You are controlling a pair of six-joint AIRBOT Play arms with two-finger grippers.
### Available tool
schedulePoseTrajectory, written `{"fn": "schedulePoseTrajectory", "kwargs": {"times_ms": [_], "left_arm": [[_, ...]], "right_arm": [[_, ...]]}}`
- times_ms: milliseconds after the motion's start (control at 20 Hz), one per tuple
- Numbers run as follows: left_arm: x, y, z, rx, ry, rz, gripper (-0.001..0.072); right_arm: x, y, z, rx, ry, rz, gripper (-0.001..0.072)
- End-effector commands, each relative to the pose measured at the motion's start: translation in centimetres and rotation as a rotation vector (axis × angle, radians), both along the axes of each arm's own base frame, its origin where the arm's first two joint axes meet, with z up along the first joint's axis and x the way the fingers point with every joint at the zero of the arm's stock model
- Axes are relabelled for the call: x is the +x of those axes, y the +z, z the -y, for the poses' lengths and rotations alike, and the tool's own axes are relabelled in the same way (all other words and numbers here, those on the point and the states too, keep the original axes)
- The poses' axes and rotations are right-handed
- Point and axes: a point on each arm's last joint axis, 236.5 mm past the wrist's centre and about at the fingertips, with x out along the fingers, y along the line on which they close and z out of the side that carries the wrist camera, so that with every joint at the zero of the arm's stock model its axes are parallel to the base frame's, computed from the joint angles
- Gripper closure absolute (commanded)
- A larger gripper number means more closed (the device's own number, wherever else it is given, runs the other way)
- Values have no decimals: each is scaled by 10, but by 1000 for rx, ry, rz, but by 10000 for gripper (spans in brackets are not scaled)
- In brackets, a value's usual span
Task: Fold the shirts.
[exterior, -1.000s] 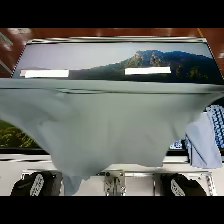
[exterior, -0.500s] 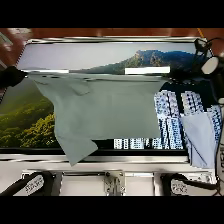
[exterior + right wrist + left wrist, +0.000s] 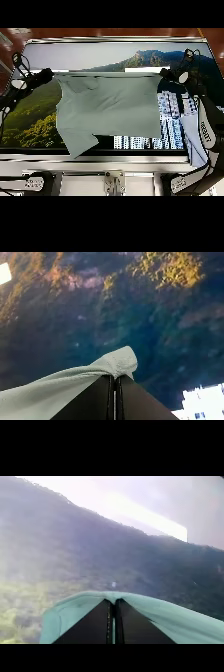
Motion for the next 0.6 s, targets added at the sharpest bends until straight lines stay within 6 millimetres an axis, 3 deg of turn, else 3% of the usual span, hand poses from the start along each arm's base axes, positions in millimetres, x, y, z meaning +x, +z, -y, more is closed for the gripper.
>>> {"fn": "schedulePoseTrajectory", "kwargs": {"times_ms": [0,200,450,550], "left_arm": [[12,-36,9,29,25,-16,669],[-4,-61,18,-4,-61,-131,669],[-67,-93,21,-93,-283,-428,670],[-90,-103,17,-158,-300,-529,670]], "right_arm": [[-4,-34,-8,23,7,-67,645],[-49,-65,-24,45,81,-299,646],[-139,-82,-34,61,199,-675,645],[-160,-89,-35,59,221,-771,645]]}}
